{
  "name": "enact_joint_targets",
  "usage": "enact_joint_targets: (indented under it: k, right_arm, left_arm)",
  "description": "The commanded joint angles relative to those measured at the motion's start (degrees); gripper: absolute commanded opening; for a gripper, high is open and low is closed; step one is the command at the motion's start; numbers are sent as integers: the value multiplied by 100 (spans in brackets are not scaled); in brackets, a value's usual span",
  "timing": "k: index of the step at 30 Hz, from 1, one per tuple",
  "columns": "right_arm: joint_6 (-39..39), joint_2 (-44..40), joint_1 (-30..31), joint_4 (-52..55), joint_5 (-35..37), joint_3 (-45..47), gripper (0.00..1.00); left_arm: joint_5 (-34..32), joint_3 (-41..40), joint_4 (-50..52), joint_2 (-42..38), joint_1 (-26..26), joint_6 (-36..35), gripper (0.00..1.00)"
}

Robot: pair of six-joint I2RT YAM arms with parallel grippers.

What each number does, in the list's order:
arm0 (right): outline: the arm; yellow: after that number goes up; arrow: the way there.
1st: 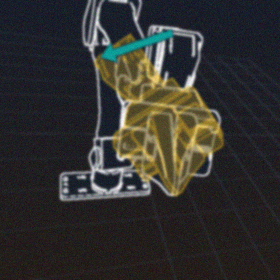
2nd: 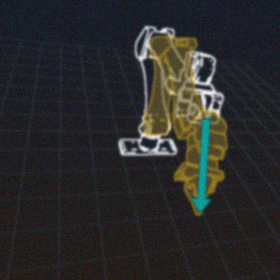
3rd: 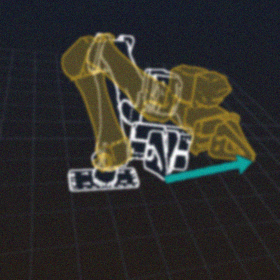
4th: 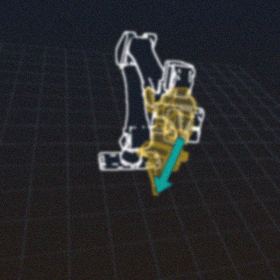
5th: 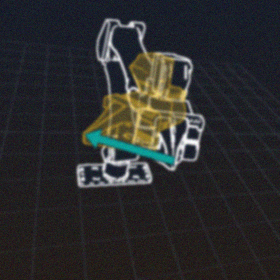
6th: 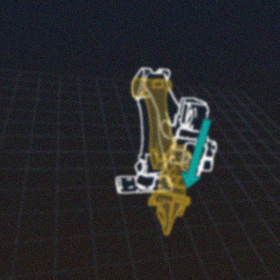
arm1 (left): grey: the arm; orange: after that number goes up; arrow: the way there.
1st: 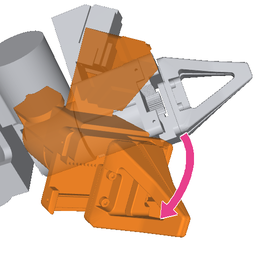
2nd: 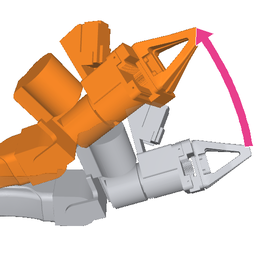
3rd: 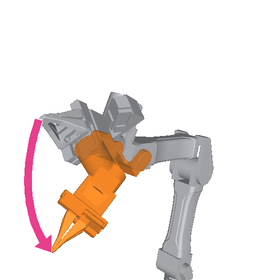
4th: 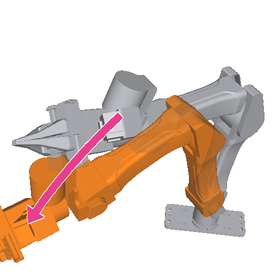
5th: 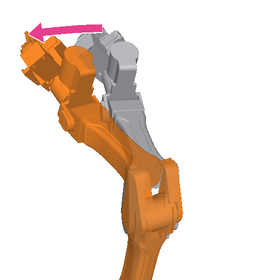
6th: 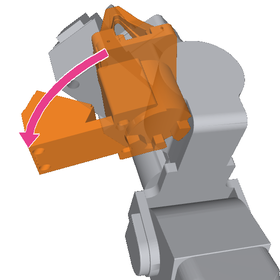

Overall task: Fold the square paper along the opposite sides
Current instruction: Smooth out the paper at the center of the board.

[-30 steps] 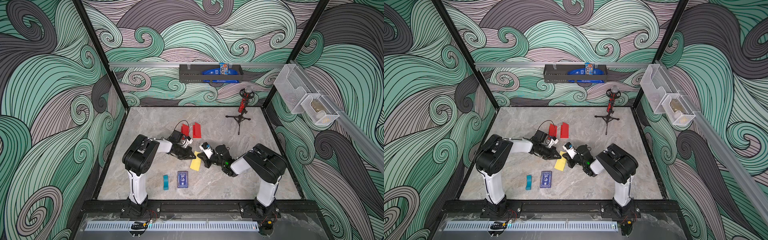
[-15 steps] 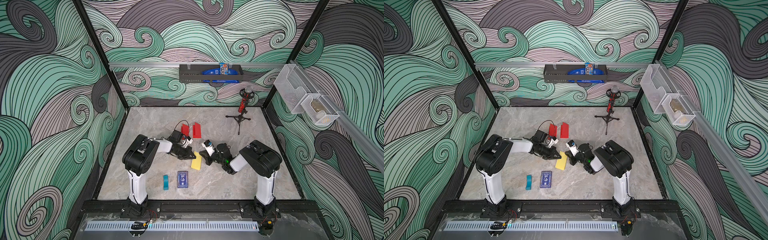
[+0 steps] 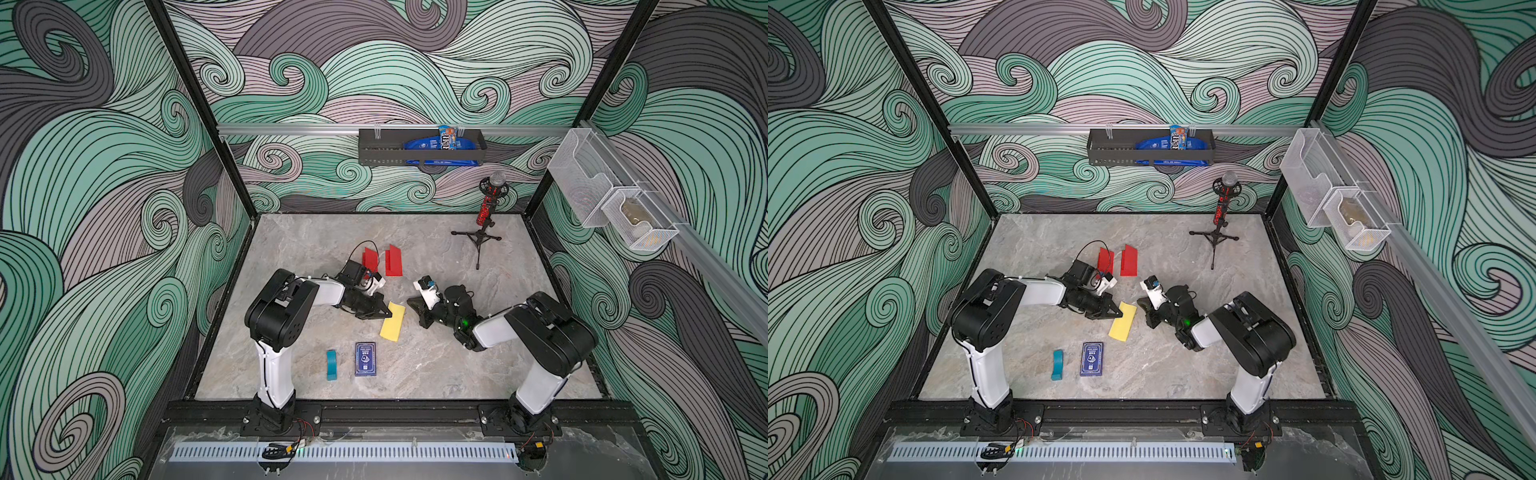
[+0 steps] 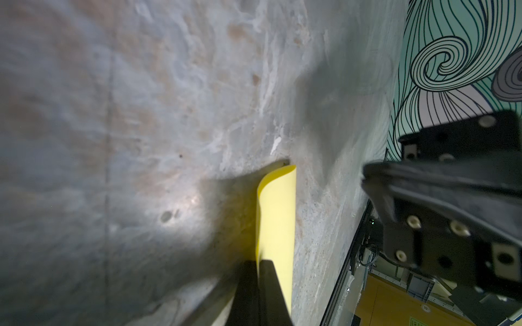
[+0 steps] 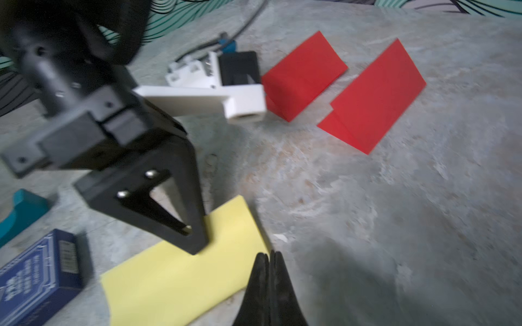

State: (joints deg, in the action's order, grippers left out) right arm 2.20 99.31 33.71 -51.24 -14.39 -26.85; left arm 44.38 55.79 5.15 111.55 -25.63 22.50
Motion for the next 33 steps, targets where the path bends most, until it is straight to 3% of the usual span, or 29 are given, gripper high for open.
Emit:
enact_joint_targets:
  k: [1,9,15,19,26,33]
  right_arm:
    - [-473,4,489,264,-94,-11,0]
    - [-719,531,646,1081,-65,-337,0]
    - [-731,556,676,1360,-58,-325,0]
    - [-704,453,691,1414,-42,-240,0]
    - [-624,309,702,1362,-19,-114,0]
    - [-570,152,707,1369,-172,-225,0]
  left_arm:
    - [-792,-121,605,285,26,-47,0]
    - [-803,-139,610,219,19,-60,0]
    - [-792,-130,612,213,22,-52,20]
    - [-718,-130,573,238,1,-28,23]
    - [-669,-96,514,284,-82,-24,16]
    - [-644,-53,538,323,-118,-79,0]
